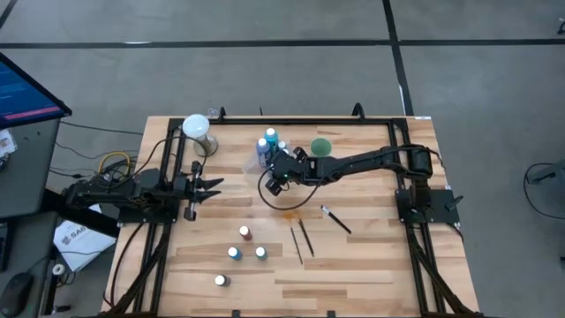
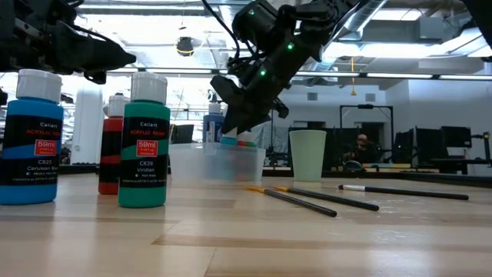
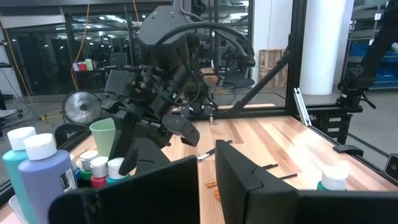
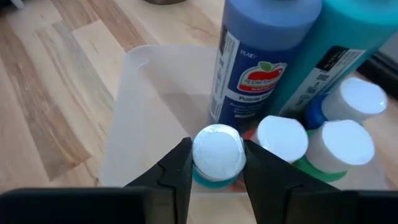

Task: Pick & Place Paint Supplies
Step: Put the small light blue paint bottle into the transparent bin, then put the small green paint bottle into the transparent bin

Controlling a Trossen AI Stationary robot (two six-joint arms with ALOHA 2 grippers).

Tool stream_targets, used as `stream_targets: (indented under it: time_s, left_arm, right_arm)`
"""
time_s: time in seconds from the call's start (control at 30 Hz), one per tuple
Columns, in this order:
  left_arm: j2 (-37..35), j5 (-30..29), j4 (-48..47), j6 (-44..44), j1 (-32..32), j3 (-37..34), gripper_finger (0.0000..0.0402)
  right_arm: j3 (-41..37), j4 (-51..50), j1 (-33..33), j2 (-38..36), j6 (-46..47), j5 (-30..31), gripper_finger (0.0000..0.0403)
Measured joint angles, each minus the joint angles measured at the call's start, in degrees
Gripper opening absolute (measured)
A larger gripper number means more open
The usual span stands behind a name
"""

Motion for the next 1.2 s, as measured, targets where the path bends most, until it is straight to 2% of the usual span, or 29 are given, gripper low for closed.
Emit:
stream_targets:
  time_s: [0.3,0.47,0.63,0.8,0.9,1.07,1.2]
  left_arm:
    - [0.0,0.0,0.1,0.0,0.0,0.0,0.0001]
    - [0.0,0.0,0.3,0.0,0.0,0.0,0.0001]
    - [0.0,0.0,0.4,0.0,0.0,0.0,0.0001]
    - [0.0,0.0,0.4,0.0,0.0,0.0,0.0001]
    - [0.0,0.0,0.4,0.0,0.0,0.0,0.0001]
    - [0.0,0.0,0.5,0.0,0.0,0.0,0.0001]
    - [0.0,0.0,0.5,0.0,0.0,0.0,0.0001]
  right_arm:
    - [0.0,0.0,-0.4,0.0,0.0,-2.1,0.0124]
    - [0.1,0.6,-0.6,0.0,-0.2,-2.1,0.0162]
    - [3.8,-2.7,-1.2,0.0,-0.7,-2.1,0.0207]
    - [9.3,-6.2,-0.4,-0.4,-4.0,-2.2,0.0219]
    - [14.0,-6.7,1.8,-1.2,-6.3,-3.2,0.0215]
    - [20.2,-6.9,8.3,-1.8,-9.5,-10.4,0.0206]
    - [20.5,-7.4,14.9,-1.8,-12.5,-10.1,0.02]
